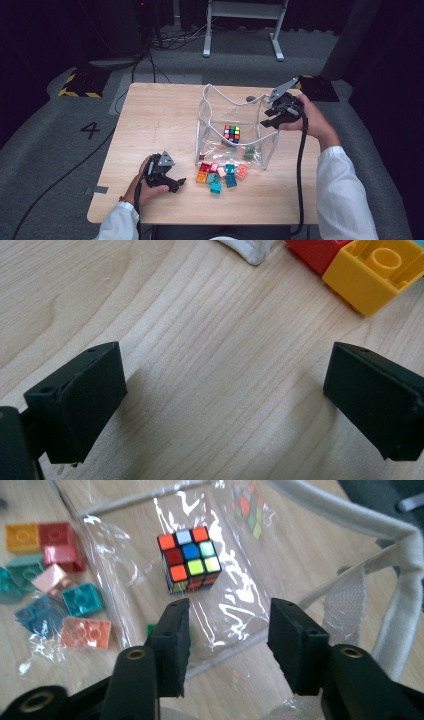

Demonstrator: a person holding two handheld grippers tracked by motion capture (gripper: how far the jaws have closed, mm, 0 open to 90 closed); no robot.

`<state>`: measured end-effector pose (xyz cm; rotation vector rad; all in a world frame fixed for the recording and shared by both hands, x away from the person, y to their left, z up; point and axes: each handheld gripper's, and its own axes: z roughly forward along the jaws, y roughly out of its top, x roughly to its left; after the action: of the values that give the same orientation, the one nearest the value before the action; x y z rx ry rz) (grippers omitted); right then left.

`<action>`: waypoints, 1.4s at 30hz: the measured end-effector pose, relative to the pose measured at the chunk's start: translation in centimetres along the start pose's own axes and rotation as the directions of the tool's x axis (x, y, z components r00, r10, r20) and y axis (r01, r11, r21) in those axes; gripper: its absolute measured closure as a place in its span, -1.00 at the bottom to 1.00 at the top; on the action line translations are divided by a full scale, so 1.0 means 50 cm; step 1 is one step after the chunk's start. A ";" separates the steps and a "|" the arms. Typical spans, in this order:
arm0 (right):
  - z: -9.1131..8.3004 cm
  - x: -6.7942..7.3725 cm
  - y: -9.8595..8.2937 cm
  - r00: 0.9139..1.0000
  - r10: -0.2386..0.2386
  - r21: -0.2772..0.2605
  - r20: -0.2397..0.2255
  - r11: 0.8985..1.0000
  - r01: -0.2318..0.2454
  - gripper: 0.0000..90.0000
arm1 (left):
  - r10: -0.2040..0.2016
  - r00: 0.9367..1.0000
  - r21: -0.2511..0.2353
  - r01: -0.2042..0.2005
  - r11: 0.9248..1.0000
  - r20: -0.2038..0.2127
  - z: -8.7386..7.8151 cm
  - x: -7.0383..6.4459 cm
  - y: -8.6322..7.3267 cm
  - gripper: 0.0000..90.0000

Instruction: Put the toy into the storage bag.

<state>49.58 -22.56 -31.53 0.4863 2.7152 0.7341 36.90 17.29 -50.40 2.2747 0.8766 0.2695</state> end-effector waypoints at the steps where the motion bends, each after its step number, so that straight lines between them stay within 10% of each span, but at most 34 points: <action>1: -0.005 0.004 -0.004 1.000 0.018 -0.011 0.015 1.000 -0.017 0.11 | -0.001 1.000 0.000 0.001 1.000 0.003 0.000 0.000 0.000 -0.92; 7: -0.021 0.016 -0.025 0.996 0.068 -0.126 0.057 0.990 -0.061 -0.10 | -0.001 1.000 0.000 0.001 1.000 0.002 0.000 0.000 0.000 -0.92; 17: -0.095 0.046 -0.071 0.977 0.191 -0.374 0.097 0.916 -0.142 -0.33 | 0.000 1.000 -0.001 0.000 1.000 0.000 0.000 0.000 0.000 -0.92; 26: -0.135 0.078 -0.130 0.962 0.240 -0.445 0.134 0.882 -0.158 -0.39 | 0.001 1.000 -0.001 -0.001 1.000 -0.001 0.000 0.000 0.000 -0.92; 42: -0.112 0.162 -0.247 0.958 0.260 -0.475 0.123 0.863 -0.173 -0.39 | 0.000 1.000 -0.001 0.000 1.000 -0.001 0.000 0.000 0.000 -0.92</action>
<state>37.27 -31.90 -34.88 0.7070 2.2285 1.2837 36.89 17.28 -50.40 2.2736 0.8770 0.2717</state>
